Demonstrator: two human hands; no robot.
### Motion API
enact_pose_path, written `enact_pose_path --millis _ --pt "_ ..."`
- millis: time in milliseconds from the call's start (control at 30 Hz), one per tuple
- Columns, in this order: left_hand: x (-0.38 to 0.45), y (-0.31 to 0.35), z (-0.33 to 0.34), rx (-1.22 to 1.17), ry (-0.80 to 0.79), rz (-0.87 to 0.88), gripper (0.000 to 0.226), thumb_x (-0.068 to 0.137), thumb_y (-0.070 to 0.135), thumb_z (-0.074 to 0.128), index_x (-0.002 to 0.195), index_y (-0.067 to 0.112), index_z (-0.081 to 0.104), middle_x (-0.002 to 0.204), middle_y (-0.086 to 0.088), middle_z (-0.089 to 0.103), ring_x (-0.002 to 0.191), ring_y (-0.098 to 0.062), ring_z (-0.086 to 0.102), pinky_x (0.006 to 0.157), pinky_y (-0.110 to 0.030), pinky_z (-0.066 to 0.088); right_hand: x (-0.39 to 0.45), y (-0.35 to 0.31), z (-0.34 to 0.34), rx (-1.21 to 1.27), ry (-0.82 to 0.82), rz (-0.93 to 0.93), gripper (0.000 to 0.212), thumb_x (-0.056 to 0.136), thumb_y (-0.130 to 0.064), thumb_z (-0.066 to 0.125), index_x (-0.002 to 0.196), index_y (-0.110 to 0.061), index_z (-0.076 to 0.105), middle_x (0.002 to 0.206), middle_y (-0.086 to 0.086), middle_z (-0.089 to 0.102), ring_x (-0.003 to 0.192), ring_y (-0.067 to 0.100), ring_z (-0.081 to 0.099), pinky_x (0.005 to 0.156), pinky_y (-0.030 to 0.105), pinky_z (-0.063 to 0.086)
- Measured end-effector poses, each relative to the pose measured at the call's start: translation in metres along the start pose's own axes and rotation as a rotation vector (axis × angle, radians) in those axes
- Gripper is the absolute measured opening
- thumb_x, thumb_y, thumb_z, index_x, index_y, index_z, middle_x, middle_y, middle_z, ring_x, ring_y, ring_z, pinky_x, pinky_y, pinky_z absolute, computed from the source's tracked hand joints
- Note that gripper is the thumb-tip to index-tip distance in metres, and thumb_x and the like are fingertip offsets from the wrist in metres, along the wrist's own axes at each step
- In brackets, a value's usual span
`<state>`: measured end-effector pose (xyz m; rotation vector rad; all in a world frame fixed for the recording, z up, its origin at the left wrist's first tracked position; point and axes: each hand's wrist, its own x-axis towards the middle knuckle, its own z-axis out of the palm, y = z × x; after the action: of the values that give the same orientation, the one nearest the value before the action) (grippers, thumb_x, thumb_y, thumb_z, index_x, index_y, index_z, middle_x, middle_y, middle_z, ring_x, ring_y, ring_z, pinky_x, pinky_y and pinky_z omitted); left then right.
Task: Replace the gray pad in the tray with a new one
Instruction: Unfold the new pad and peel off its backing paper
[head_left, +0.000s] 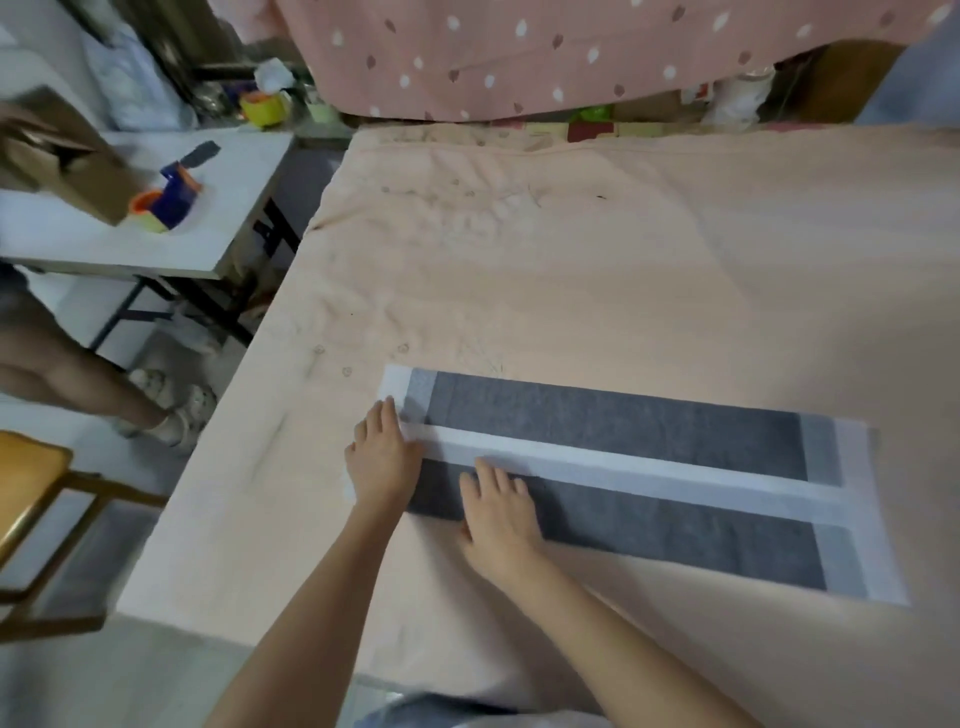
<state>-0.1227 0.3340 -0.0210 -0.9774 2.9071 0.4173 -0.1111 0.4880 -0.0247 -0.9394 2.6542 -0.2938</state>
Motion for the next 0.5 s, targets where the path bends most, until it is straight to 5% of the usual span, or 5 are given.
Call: enact_pose_path --millis 167,333,433,500 --pt "0.006 -0.033 -0.011 -0.054 -0.070 -0.189 0.057 0.087 0.034 0.060 0.127 0.000 0.039 0.127 -0.019 0.045 0.117 -0.033 0.045 0.085 -0.043 0.044 0.016 -0.049 0.005 -0.144 -0.091 0.001 0.051 0.086 -0.014 0.057 0.132 -0.005 0.037 0.136 0.019 0.038 0.121 0.033 0.039 0.096 0.042 0.035" --pt "0.018 -0.044 -0.016 -0.335 -0.215 -0.327 0.050 0.080 0.037 0.063 0.116 0.006 0.047 0.113 -0.010 0.053 0.107 -0.033 0.055 0.082 -0.036 0.042 0.030 -0.071 0.003 -0.124 -0.060 0.044 0.038 0.090 -0.014 0.050 0.126 -0.006 0.041 0.129 0.015 0.045 0.117 0.030 0.042 0.090 0.038 0.037" --pt "0.023 -0.048 -0.019 -0.414 -0.294 -0.307 0.024 0.077 0.033 0.064 0.077 0.010 0.055 0.073 -0.003 0.055 0.081 -0.030 0.058 0.067 -0.028 0.039 0.037 -0.081 0.003 -0.102 -0.029 0.079 0.038 0.089 -0.023 0.052 0.123 -0.008 0.042 0.125 0.013 0.048 0.114 0.027 0.044 0.087 0.036 0.039" --pt "0.023 -0.049 -0.023 -0.442 -0.305 -0.282 0.031 0.076 0.030 0.065 0.056 0.013 0.049 0.055 0.001 0.047 0.063 -0.025 0.050 0.056 -0.025 0.035 0.038 -0.086 0.005 -0.089 0.007 0.107 0.041 0.088 -0.033 0.054 0.119 -0.009 0.043 0.120 0.010 0.051 0.110 0.025 0.048 0.084 0.035 0.041"
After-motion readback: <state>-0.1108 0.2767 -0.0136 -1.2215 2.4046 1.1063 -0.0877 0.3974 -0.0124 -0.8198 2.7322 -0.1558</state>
